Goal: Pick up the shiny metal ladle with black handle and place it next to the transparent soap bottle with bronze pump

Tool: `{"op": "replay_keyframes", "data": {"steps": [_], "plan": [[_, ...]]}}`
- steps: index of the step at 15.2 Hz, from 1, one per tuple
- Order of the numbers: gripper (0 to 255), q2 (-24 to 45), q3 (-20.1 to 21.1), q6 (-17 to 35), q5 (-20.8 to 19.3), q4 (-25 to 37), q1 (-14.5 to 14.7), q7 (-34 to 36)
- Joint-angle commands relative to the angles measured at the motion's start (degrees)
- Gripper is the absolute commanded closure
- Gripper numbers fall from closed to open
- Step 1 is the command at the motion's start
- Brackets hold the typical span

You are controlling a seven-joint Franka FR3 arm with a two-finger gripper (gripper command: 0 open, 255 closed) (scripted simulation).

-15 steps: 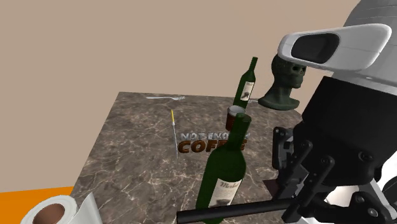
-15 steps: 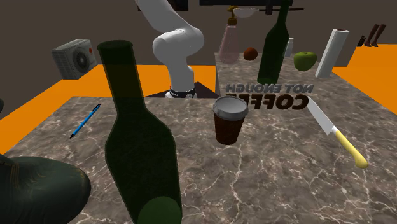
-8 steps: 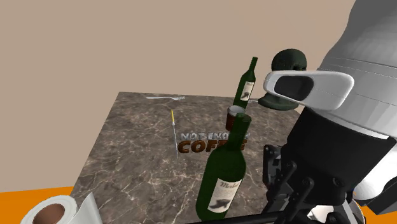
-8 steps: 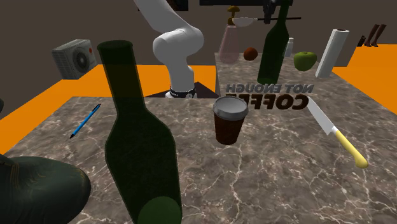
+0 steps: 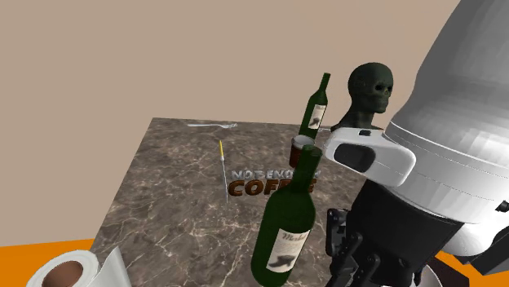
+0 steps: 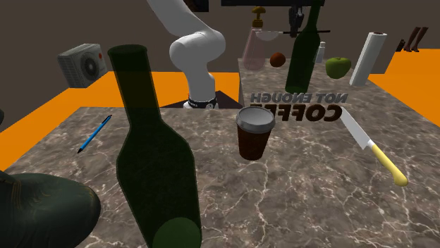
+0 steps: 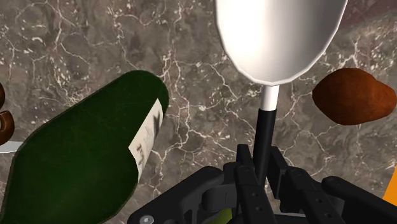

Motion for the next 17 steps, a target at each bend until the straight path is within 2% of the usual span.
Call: {"op": "replay_keyframes", "data": {"steps": [1,17], "plan": [[255,0.2,0.8,1.5,0.6,-1.1,0.0,-0.2],[255,2.7,7.5,13.7,5.8,-10.6,0.7,-2.4]]}}
